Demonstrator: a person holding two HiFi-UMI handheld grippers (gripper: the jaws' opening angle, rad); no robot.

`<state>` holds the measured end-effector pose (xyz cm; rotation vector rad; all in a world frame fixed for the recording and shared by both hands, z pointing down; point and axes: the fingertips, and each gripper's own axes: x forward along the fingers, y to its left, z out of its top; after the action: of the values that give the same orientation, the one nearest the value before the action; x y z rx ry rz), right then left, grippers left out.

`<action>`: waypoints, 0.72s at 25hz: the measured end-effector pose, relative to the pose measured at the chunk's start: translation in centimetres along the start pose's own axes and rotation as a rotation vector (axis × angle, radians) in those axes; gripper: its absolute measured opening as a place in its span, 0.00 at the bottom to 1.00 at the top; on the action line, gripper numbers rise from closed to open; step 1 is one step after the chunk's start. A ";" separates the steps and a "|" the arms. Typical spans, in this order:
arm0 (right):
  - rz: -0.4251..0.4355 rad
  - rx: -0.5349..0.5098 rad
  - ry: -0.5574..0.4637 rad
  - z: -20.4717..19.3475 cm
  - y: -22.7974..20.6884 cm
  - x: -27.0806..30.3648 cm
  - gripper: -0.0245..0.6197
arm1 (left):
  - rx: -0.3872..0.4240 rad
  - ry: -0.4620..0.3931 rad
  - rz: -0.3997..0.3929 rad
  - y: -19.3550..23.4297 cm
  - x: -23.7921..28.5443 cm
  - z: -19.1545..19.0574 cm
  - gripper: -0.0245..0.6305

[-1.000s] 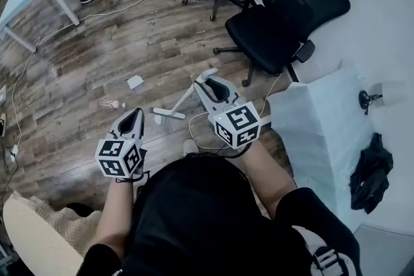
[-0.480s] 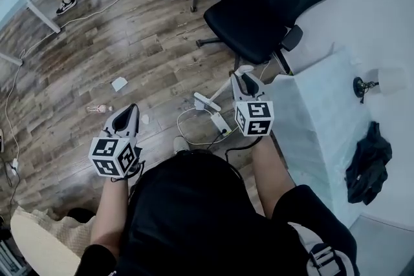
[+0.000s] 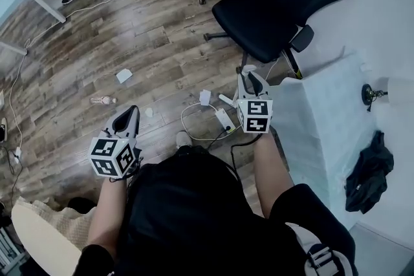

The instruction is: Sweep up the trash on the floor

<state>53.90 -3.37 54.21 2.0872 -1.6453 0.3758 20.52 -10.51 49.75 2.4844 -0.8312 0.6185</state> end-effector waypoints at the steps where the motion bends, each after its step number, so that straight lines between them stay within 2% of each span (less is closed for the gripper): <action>1: 0.023 -0.006 0.000 0.3 0.9 0.4 0.19 | -0.008 0.000 0.007 0.3 -0.1 0.0 0.03; 10: 0.208 -0.076 -0.036 4.6 10.5 3.7 0.19 | -0.105 -0.019 0.087 5.1 -4.0 -2.3 0.03; 18: 0.356 -0.095 -0.035 8.7 21.4 6.2 0.19 | -0.144 -0.067 0.149 12.3 -8.4 -1.9 0.03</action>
<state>34.19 -16.93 53.58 1.7393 -2.0185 0.3661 6.06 -14.67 50.01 2.3388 -1.0562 0.5080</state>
